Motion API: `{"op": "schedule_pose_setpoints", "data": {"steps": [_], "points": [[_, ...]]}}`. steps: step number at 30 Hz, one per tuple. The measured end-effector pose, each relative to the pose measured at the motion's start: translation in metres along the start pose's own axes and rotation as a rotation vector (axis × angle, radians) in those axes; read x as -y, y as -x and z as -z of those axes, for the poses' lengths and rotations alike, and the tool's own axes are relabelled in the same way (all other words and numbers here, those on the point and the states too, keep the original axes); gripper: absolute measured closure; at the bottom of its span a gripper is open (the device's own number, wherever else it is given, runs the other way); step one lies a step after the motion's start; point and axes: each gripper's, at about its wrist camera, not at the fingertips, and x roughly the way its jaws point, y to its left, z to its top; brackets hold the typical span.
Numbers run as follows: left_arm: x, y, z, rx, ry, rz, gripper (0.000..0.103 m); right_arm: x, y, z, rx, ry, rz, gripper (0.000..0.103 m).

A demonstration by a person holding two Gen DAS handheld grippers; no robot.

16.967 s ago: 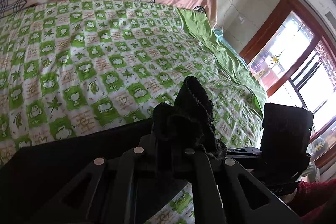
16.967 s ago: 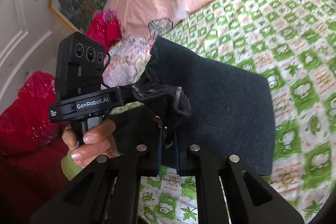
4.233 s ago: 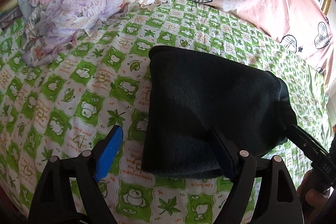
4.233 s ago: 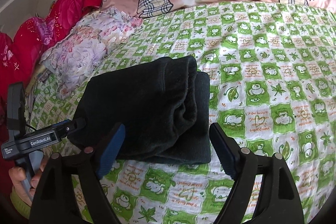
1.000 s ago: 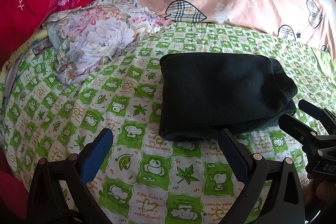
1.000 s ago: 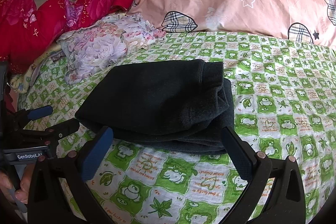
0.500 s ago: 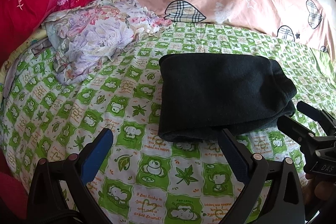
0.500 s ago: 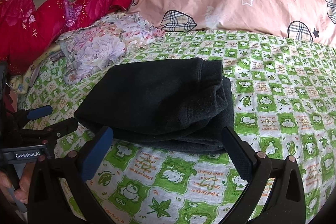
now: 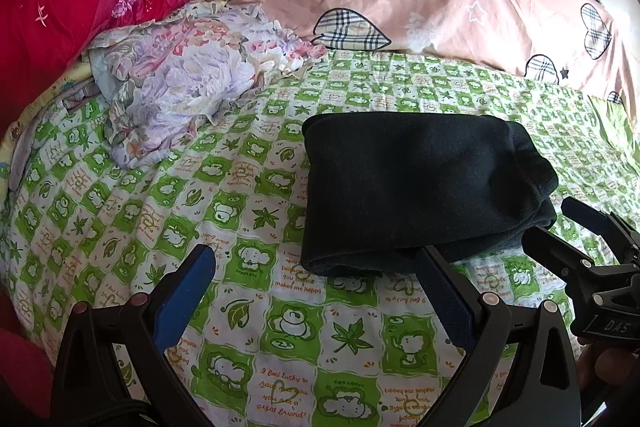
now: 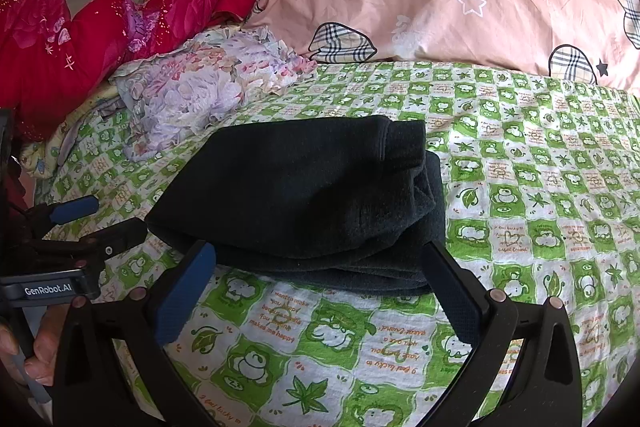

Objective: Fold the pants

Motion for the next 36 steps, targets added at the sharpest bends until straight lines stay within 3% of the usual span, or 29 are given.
{"op": "schedule_pose_setpoints", "data": {"steps": [36], "points": [[0.001, 0.009, -0.006, 0.026, -0.006, 0.014, 0.002, -0.002, 0.01, -0.013, 0.027, 0.002, 0.003, 0.001]]}}
